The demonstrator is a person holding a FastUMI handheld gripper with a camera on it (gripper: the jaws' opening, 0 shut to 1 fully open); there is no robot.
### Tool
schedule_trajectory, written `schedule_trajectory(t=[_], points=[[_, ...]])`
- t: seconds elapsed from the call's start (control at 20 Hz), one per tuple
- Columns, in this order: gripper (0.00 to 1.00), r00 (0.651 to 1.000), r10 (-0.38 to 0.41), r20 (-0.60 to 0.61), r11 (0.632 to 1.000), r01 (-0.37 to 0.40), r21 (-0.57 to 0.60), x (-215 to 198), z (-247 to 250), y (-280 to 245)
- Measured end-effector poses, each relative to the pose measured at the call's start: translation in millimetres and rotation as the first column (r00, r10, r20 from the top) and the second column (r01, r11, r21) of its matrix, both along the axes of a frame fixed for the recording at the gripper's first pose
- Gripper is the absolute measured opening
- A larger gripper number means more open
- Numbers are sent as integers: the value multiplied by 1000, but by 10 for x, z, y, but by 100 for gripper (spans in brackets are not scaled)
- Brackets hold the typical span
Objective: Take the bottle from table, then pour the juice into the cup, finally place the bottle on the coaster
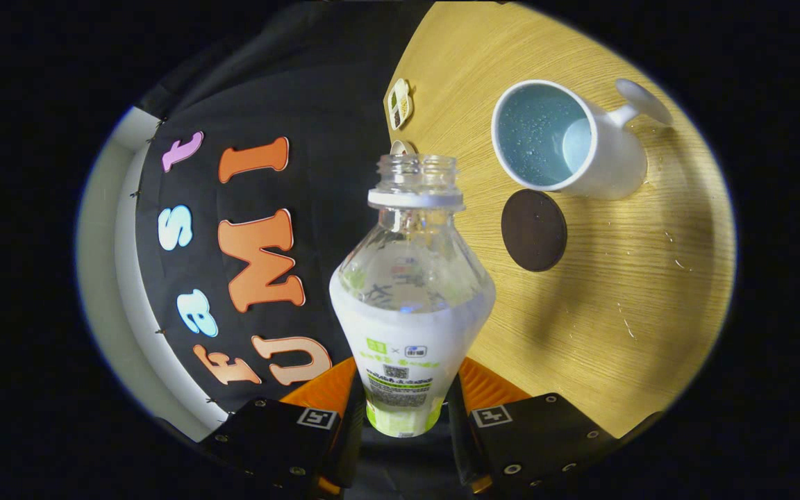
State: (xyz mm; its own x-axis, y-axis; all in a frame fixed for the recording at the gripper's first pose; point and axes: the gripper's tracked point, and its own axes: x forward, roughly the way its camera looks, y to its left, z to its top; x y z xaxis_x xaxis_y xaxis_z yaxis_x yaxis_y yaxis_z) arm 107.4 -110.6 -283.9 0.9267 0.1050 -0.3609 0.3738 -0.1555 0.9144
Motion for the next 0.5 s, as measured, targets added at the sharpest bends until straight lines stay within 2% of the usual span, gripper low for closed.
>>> schedule_trajectory(t=[0.5], points=[[56, 999, 3, -42, 998, 0, 70, 84, -63, -23]])
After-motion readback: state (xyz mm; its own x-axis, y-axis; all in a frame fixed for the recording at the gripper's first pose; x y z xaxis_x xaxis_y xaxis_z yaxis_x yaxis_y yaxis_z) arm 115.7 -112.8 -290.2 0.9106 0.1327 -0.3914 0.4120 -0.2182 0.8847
